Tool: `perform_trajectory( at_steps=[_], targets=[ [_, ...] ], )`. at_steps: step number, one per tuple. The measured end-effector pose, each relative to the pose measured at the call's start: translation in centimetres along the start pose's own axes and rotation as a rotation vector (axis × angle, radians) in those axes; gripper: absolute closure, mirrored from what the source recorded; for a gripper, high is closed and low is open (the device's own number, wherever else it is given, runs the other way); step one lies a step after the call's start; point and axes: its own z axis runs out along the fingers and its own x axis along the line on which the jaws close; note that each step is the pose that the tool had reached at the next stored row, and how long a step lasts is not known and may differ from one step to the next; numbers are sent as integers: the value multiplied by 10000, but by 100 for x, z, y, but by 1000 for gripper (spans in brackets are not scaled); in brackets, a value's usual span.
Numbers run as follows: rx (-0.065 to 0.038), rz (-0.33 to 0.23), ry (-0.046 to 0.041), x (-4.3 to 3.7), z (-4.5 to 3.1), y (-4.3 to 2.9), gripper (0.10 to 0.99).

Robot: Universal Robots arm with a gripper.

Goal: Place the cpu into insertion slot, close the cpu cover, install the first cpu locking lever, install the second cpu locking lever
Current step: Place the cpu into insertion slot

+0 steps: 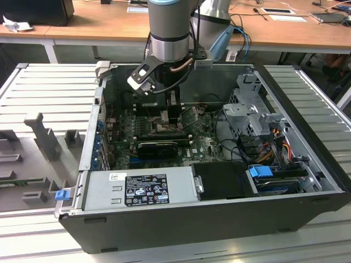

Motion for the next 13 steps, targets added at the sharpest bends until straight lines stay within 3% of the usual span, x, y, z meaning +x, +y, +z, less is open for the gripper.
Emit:
perform_trajectory(
  at_steps=[13],
  targets=[
    [2, -118, 16, 14, 118, -113, 557]
  ],
)
